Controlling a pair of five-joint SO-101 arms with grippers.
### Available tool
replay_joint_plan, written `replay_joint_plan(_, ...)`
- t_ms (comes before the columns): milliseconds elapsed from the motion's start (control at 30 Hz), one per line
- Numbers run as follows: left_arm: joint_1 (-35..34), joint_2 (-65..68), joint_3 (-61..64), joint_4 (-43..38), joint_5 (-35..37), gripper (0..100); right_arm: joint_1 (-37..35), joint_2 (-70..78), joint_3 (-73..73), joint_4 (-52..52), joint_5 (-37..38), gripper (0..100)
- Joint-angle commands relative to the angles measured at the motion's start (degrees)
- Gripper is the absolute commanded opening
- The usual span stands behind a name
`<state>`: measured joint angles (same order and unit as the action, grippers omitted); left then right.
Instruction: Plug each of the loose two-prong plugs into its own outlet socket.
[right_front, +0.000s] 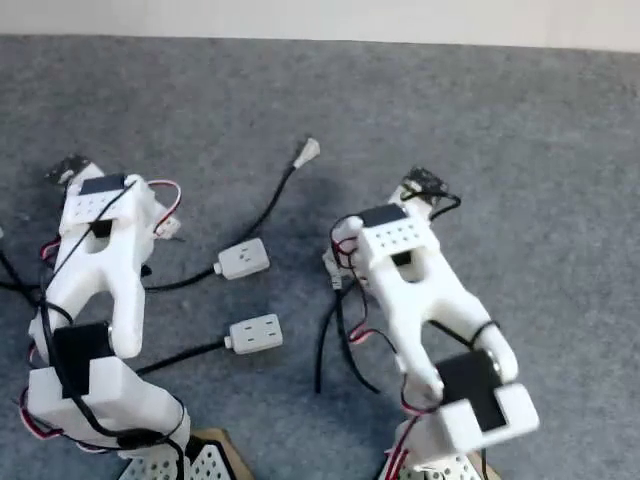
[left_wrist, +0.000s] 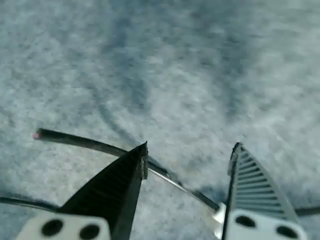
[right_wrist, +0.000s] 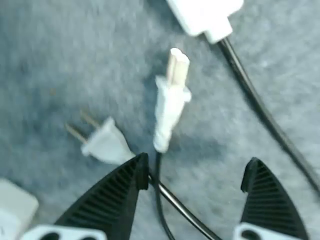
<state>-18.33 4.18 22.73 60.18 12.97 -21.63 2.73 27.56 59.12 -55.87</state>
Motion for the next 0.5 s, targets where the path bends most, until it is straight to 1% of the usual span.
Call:
replay_joint_plan(0, -1.36, -2.15, 0.04, -1.32, 0.44, 27, -0.04, 2.15, -4.53, -3.56, -3.08, 29.3)
replay_joint_plan(133, -1.01, -2.15, 0.57, -1.32, 0.44, 27, 0.22, 3.21, -7.08, -6.11, -3.25, 29.3)
replay_joint_plan(267, -1.01, -2.15, 0.57, -1.32, 0.35, 27, 2.95, 3.21, -7.25, -8.75, -3.25, 29.1)
replay_joint_plan(300, -1.01, -2.15, 0.57, -1.32, 0.35, 27, 3.38, 3.21, -7.16, -9.45, -3.25, 27.8)
replay_joint_plan(367, -1.01, -2.15, 0.57, -1.32, 0.35, 27, 3.56, 3.3, -6.99, -9.54, -3.25, 21.1)
replay_joint_plan(467, -1.01, -2.15, 0.57, -1.32, 0.35, 27, 3.56, 3.3, -6.99, -9.45, -1.76, 7.3)
